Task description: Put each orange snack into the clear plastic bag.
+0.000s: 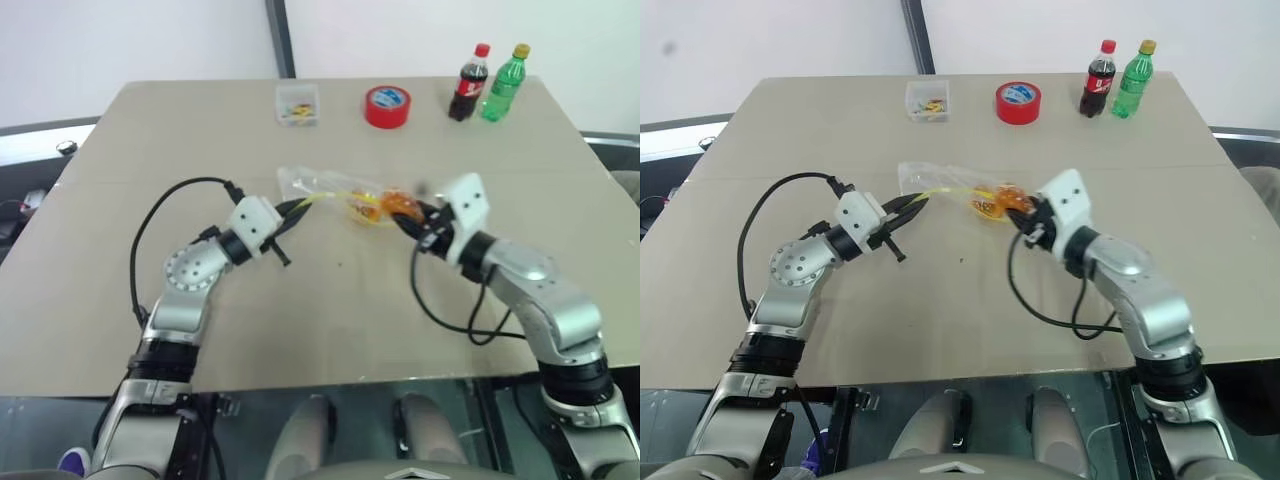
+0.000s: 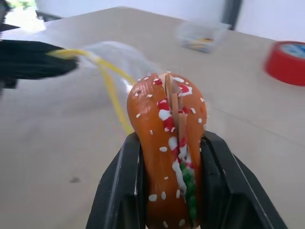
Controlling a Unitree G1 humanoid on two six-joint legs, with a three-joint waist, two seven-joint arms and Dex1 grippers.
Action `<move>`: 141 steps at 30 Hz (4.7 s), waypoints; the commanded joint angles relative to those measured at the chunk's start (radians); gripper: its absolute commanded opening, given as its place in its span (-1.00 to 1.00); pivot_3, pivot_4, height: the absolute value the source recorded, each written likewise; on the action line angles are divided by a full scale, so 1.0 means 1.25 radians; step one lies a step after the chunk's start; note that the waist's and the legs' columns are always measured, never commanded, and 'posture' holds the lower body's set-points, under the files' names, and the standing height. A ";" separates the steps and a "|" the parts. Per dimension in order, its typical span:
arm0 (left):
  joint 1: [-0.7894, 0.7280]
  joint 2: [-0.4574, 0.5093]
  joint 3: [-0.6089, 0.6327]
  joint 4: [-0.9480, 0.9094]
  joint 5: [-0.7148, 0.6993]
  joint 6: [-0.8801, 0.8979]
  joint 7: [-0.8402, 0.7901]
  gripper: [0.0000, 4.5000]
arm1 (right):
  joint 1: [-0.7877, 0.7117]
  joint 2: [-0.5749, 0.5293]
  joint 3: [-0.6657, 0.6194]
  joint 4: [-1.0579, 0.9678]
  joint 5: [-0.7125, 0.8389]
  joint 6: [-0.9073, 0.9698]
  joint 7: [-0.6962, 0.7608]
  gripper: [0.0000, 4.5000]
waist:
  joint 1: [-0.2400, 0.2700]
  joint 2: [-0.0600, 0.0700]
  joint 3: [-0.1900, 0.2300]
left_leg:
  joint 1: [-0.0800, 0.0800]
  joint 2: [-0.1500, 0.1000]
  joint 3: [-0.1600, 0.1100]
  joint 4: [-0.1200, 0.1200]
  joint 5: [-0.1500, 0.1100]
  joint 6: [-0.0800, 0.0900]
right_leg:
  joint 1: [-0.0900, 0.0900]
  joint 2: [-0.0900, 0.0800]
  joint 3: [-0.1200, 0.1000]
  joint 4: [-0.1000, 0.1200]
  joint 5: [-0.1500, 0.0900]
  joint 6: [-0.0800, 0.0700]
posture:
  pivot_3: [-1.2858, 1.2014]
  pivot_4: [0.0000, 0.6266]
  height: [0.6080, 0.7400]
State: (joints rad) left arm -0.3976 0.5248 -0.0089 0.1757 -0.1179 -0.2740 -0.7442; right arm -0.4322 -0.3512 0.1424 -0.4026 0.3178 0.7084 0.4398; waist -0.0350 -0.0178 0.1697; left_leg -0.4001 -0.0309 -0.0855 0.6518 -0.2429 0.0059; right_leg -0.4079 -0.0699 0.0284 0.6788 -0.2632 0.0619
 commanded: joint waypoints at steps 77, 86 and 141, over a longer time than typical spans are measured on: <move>0.158 -0.010 0.095 -0.204 -0.161 0.173 0.045 -1.00 | -0.074 0.120 0.082 0.259 -0.174 -0.323 0.106 0.52 | -0.003 0.001 0.000 | 0.000 0.000 0.001 -0.002 0.000 0.000 | -0.002 0.000 0.000 0.000 0.000 0.000 | 0.03 -0.52 1.00; 0.116 -0.017 0.117 -0.161 -0.201 0.195 0.014 -1.00 | -0.020 -0.008 0.091 0.234 -0.303 -0.389 0.062 0.52 | -0.005 0.001 0.000 | 0.000 0.000 0.001 -0.002 0.000 0.000 | -0.001 0.000 0.001 0.000 0.000 0.000 | 0.03 -0.52 1.00; -0.004 -0.006 0.001 -0.100 -0.061 0.025 -0.108 -1.00 | 0.014 -0.234 0.037 -0.083 -0.290 -0.308 0.242 0.18 | -0.005 0.000 0.001 | 0.004 0.001 0.001 0.001 0.000 0.000 | 0.003 0.001 0.000 -0.001 0.000 0.000 | 0.03 -0.52 1.00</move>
State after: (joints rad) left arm -0.4090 0.5042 -0.0089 0.0862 -0.2084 -0.2104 -0.8811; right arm -0.3660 -0.6519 0.1592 -0.4650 -0.0300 0.3602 0.7328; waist -0.0407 -0.0178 0.1714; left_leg -0.3952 -0.0302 -0.0844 0.6528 -0.2430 0.0063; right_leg -0.4036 -0.0692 0.0285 0.6779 -0.2632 0.0619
